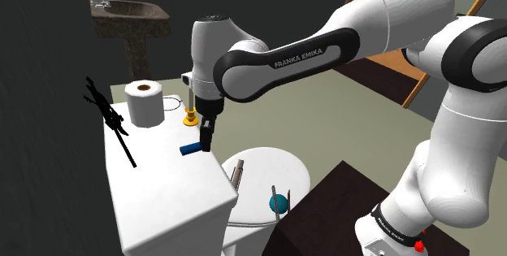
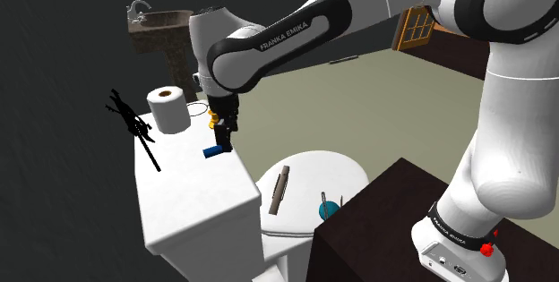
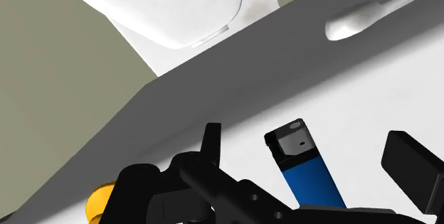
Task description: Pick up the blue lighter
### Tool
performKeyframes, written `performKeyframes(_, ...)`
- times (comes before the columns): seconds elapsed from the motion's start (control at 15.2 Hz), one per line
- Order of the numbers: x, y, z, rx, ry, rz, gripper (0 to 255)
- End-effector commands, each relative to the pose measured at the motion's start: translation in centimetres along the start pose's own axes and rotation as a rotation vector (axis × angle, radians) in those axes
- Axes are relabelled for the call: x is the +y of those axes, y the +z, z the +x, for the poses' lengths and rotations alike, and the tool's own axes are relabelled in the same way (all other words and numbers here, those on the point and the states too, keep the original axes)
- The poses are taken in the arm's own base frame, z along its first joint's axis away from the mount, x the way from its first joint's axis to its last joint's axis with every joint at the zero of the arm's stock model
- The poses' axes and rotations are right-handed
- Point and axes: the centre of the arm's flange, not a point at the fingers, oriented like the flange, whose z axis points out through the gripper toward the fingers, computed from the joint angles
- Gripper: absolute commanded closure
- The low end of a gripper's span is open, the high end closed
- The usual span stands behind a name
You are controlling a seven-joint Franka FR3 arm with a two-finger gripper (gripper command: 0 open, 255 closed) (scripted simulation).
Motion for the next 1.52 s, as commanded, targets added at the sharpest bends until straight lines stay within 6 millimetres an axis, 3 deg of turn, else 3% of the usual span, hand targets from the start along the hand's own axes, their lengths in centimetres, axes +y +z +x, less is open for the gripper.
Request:
performKeyframes(0.0, 0.1, 1.0, 0.1, 0.001, -0.001, 0.0, 0)
performKeyframes(0.26, 0.1, 2.4, 0.1, 0.001, -0.001, 0.0, 0)
performKeyframes(0.33, 0.1, 2.5, 0.1, 0.001, -0.001, 0.0, 255)
performKeyframes(0.92, 0.1, 2.4, 0.2, 0.001, -0.001, 0.0, 255)
performKeyframes(1.45, 0.1, -1.8, 0.1, 0.001, -0.001, 0.0, 255)
